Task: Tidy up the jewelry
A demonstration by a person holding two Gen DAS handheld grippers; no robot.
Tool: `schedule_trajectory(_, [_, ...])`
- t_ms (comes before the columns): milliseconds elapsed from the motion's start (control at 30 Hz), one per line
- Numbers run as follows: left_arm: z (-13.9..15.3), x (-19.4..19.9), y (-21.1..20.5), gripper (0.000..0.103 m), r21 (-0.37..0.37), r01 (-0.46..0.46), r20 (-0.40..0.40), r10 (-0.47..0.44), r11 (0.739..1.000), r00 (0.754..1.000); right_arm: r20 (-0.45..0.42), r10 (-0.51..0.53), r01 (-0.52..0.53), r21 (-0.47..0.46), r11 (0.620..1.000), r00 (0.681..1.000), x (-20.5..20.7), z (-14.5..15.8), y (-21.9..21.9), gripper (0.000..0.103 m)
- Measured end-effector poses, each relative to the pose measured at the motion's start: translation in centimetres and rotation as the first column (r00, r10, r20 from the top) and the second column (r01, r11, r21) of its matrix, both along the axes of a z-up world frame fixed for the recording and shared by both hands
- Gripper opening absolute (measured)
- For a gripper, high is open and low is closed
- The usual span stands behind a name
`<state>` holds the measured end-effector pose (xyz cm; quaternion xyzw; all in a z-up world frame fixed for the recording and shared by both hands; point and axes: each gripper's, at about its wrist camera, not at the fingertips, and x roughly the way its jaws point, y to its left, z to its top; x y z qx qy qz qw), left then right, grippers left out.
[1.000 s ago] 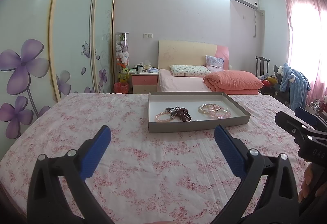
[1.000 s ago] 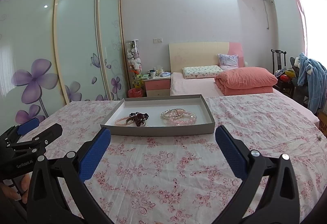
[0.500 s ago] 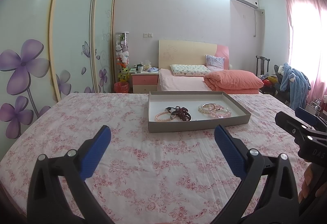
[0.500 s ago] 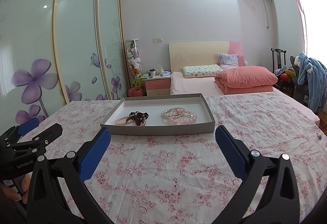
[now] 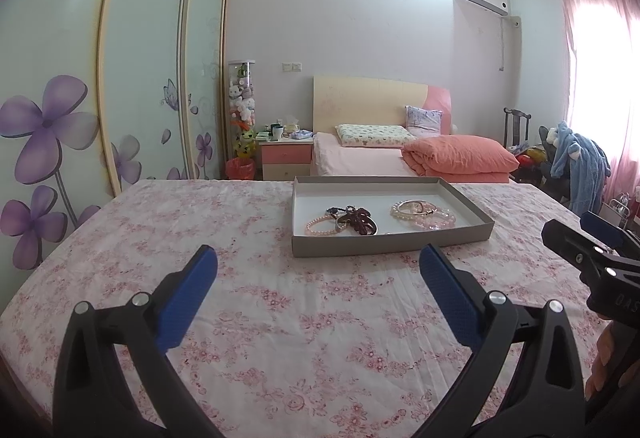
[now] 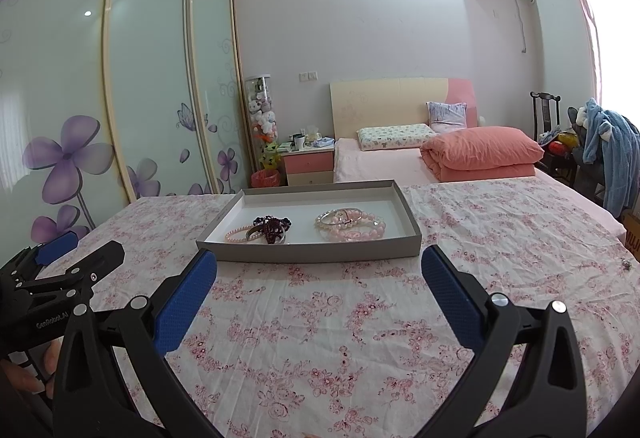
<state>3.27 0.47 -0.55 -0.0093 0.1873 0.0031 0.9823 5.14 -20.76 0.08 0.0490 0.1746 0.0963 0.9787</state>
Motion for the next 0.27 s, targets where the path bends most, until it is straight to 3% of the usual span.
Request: schedule_trajectory(267, [0.0, 0.06, 0.07, 0.099, -0.003, 0.002, -0.006, -0.002, 1.0, 1.0, -0.002, -0.001, 0.001, 0.005, 1.0, 1.0, -0.04, 0.02, 0.08, 0.101])
